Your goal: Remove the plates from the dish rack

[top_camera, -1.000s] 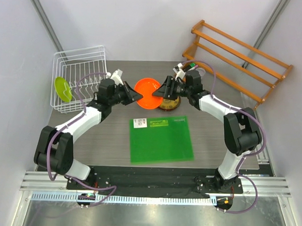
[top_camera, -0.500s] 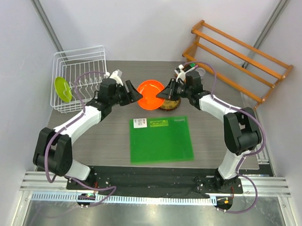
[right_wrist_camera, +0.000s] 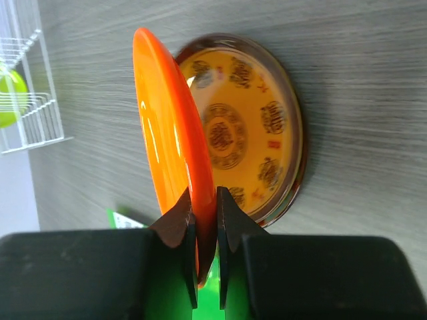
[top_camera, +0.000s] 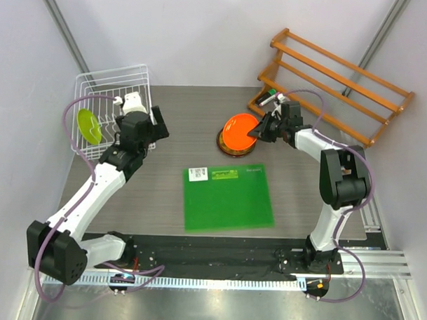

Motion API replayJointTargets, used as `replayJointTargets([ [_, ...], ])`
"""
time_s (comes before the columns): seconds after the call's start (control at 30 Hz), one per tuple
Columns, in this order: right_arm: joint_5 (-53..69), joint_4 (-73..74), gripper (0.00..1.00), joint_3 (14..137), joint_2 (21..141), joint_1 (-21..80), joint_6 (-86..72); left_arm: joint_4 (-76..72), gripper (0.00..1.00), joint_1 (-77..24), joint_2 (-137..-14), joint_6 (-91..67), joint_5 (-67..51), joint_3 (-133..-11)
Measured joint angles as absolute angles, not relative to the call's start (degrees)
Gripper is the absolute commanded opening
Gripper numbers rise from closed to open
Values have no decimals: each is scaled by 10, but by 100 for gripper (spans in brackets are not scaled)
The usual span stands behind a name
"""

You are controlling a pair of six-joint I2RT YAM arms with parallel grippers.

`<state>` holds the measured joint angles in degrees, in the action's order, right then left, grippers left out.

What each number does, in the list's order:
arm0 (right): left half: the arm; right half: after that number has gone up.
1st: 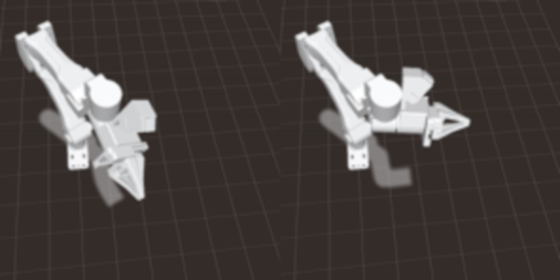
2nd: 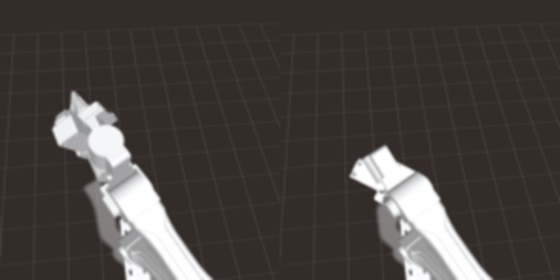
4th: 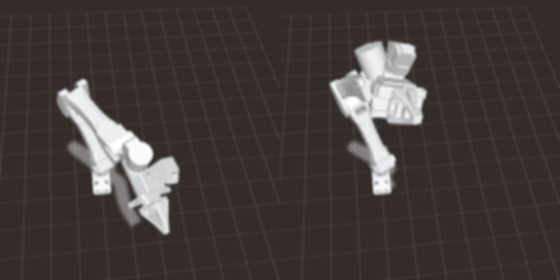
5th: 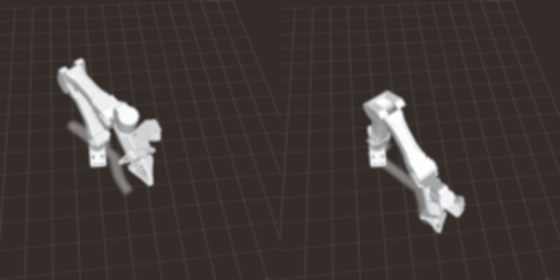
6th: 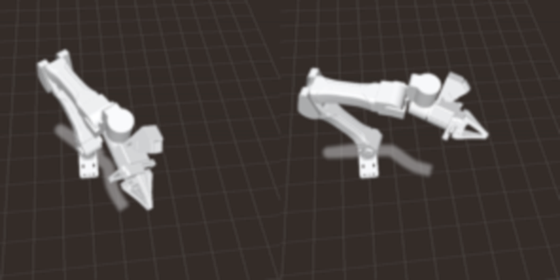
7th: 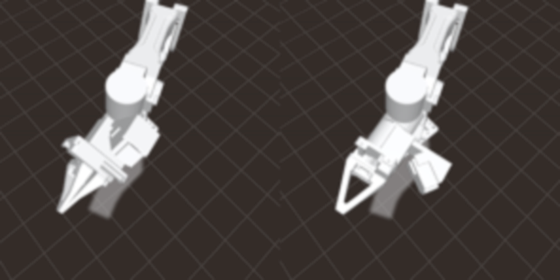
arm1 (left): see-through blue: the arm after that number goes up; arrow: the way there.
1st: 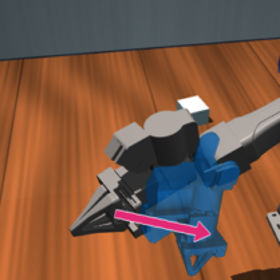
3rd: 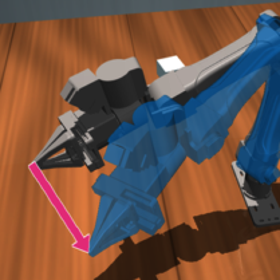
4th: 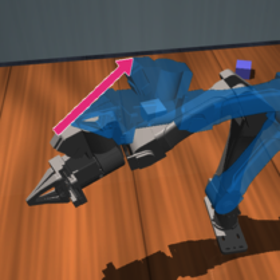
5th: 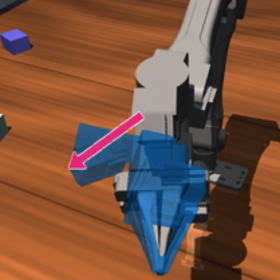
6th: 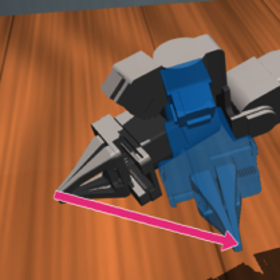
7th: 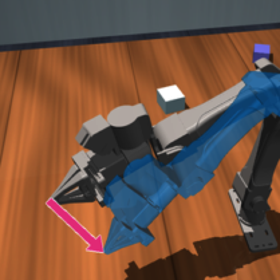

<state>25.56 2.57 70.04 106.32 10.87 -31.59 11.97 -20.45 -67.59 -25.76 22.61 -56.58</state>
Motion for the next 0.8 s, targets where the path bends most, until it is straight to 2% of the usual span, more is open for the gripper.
replayJointTargets([
  [0.27,269,46,9,751,1147,109,-304,128,97,-203,-649,-220,328,-566],
  [0.37,278,47,30,770,1159,108,-300,130,98,-201,-649,-217,339,-565],
  [0.4,282,48,47,775,1161,108,-300,131,98,-200,-649,-216,343,-565],
  [0.47,288,48,57,779,1162,108,-302,132,99,-197,-649,-216,347,-565],
  [0.5,291,47,65,779,1162,108,-296,132,99,-195,-650,-216,349,-565],
  [0.57,294,50,69,780,1162,108,-289,132,99,-190,-653,-216,350,-565],
  [0.6,295,54,76,780,1162,108,-286,132,100,-186,-656,-216,350,-565],
  [0.8,272,94,80,787,1157,110,-249,140,100,-163,-670,-220,347,-565],
])
